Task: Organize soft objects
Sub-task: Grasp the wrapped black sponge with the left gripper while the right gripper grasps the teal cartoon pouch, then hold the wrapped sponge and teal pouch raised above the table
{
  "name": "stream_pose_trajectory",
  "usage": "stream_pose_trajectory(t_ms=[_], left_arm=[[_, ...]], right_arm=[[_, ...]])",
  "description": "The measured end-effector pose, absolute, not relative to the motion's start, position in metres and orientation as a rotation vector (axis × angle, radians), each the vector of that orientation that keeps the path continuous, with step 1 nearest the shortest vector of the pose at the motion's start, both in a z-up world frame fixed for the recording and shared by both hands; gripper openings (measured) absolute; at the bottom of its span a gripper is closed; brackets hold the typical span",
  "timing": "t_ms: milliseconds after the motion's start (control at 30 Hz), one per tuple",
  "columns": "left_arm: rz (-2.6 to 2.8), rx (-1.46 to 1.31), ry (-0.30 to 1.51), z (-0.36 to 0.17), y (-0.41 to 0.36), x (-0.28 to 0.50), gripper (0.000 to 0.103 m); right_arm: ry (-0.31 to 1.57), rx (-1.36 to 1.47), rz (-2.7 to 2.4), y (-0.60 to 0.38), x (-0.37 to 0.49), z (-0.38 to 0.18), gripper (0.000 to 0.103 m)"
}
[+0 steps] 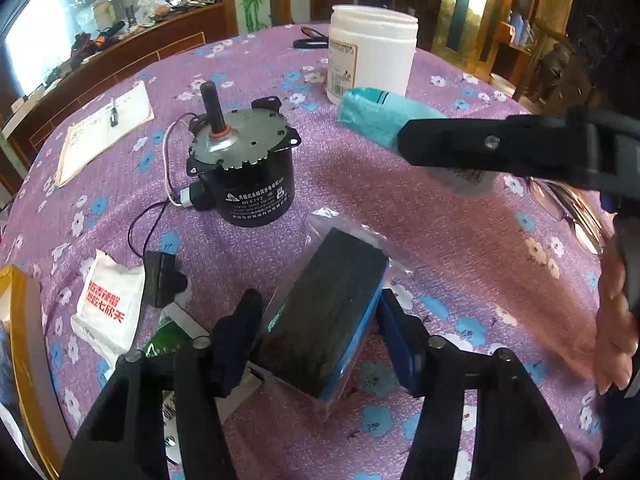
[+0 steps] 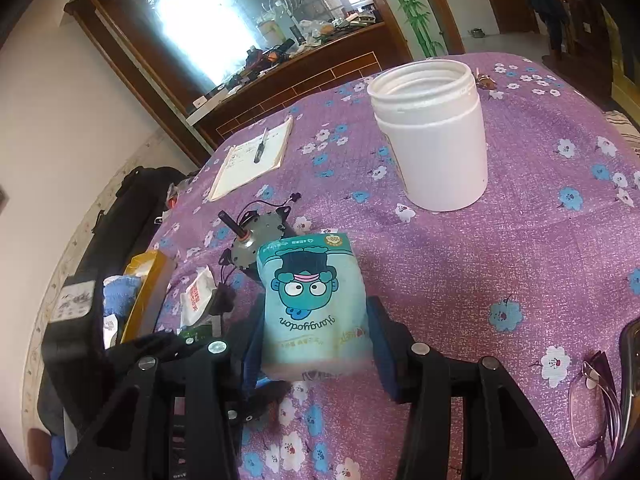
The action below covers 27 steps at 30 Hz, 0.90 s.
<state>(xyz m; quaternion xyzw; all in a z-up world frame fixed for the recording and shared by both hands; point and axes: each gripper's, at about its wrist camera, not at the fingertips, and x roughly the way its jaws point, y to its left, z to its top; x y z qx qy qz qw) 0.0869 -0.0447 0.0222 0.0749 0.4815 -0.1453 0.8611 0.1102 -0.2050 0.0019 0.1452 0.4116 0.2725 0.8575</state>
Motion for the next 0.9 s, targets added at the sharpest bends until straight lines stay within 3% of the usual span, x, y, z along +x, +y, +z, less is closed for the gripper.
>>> stream_pose_trajectory(t_ms=[133, 300, 400, 533, 600, 633, 667, 733, 900], left_arm=[[-0.283, 0.104, 1.017, 0.022, -0.042, 0.060, 0.038], [-0.274, 0.037, 0.993, 0.024, -0.040, 0.031, 0.038], [-0.270, 0.032, 1.003, 0.022, -0.040, 0.037, 0.038], [-0.291, 0.070, 1.016, 0.019, -0.049, 0.048, 0.055], [-0.282, 0.094, 0.993, 0.017, -0.053, 0.048, 0.055], [-0.278, 0.098, 0.983, 0.016, -0.053, 0.047, 0.053], [-0.269, 0.094, 0.967, 0.016, -0.052, 0.046, 0.044], [-0.259, 0.072, 0.940, 0.017, -0.045, 0.044, 0.035], [-0.261, -0.046, 0.849, 0.033, -0.019, 0.039, 0.035]], right_arm=[[0.871, 0.301, 0.575, -0.204, 0.110, 0.000, 0.051], [0.882, 0.257, 0.595, -0.192, 0.103, -0.001, 0.051], [0.898, 0.191, 0.576, -0.180, 0.100, -0.006, 0.051], [0.930, 0.149, 0.539, -0.178, 0.104, -0.016, 0.051], [0.945, 0.131, 0.523, -0.177, 0.105, -0.020, 0.051], [0.952, 0.120, 0.516, -0.177, 0.106, -0.022, 0.051], [0.955, 0.114, 0.511, -0.176, 0.106, -0.024, 0.051], [0.955, 0.102, 0.510, -0.175, 0.107, -0.025, 0.051], [0.917, 0.105, 0.497, -0.178, 0.103, -0.017, 0.051]])
